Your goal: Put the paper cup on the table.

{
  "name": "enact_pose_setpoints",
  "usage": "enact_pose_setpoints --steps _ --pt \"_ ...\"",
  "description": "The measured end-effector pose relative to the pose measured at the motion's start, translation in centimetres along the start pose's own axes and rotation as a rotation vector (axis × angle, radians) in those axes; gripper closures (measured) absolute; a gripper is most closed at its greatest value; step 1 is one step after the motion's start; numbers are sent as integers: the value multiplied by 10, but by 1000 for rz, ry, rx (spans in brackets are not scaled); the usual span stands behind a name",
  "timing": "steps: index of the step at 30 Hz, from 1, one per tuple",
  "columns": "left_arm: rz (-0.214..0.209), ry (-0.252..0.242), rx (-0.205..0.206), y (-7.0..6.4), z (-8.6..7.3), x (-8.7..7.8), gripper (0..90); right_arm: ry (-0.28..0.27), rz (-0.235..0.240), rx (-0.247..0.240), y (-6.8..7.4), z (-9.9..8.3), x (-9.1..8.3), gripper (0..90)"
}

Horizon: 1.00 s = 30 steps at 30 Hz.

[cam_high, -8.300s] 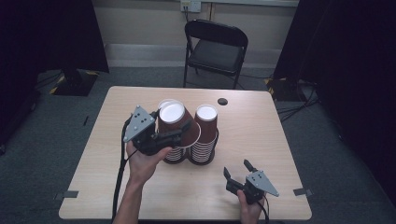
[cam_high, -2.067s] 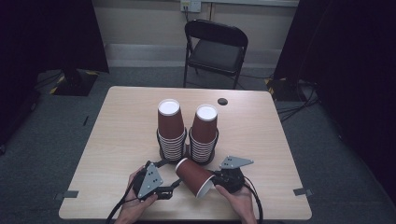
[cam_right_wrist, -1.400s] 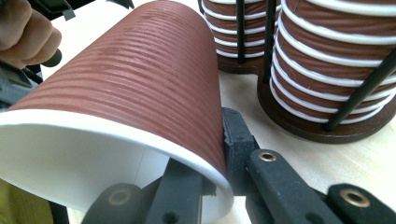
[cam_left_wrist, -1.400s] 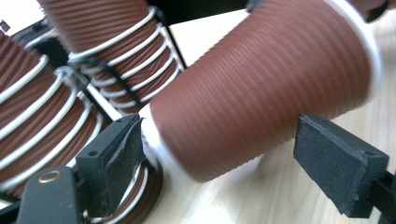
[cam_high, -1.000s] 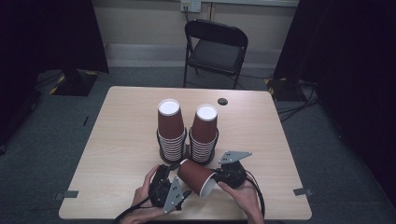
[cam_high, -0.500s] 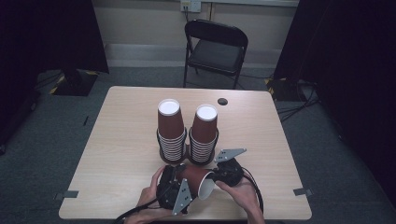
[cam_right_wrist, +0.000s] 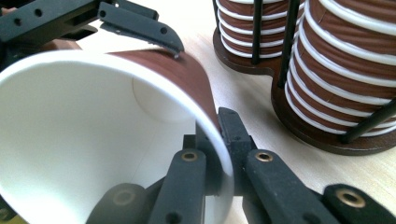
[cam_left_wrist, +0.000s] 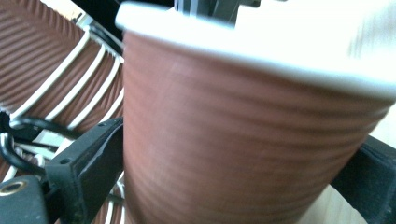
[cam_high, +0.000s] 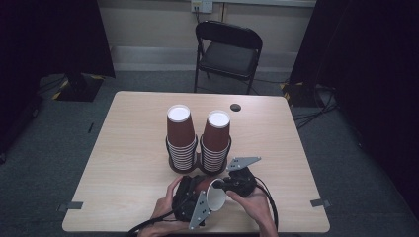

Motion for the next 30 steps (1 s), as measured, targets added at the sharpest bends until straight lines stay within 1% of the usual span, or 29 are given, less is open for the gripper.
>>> enact_pose_setpoints --steps 4,6,10,12,14,15,16,17,19,20,21,22,24,27,29,30 --pt "-2 -14 -9 -4 6 1 53 5 8 -17 4 1 3 877" --pt "-11 -26 -22 -3 8 2 53 1 12 -11 4 1 3 877" --pt "-2 -23 -7 -3 10 1 46 -1 16 1 5 1 3 876" --pt "4 -24 -12 -2 12 2 28 2 18 6 4 1 4 875" --pt "11 -24 -2 -1 14 2 2 3 23 5 5 2 6 873" --pt "10 -22 5 -1 15 3 7 18 23 -4 6 2 8 871" --pt "10 -22 5 -1 15 3 18 18 23 -4 6 2 8 871" --pt "12 -33 -9 -2 15 3 40 18 18 -11 8 2 8 873" --pt "11 -45 -18 -2 15 3 62 -4 30 2 8 3 6 874" --pt "16 -42 -18 -2 14 4 62 -4 29 3 7 3 6 874" --pt "13 -38 -16 -2 14 4 62 3 27 -1 8 3 7 873" --pt "-2 -36 -8 -2 13 3 62 5 27 0 8 3 8 873" --pt "-11 -43 -23 -2 13 3 64 8 24 4 8 3 8 871" --pt "-9 -46 -24 -1 13 3 73 -2 26 14 7 3 7 870" --pt "-12 -48 -48 1 12 4 81 -14 28 20 6 3 7 861" --pt "-21 -61 -77 2 12 5 83 -22 30 24 5 3 8 855"
Point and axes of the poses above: each handheld gripper's, and its own axes: x roughly forward along the jaws, z roughly out of its top, y roughly to its left, the point moved 7 cm from there along x, roughly forward along the jaws, and after that the axes turned 14 degrees about y, right-handed, at the moved point
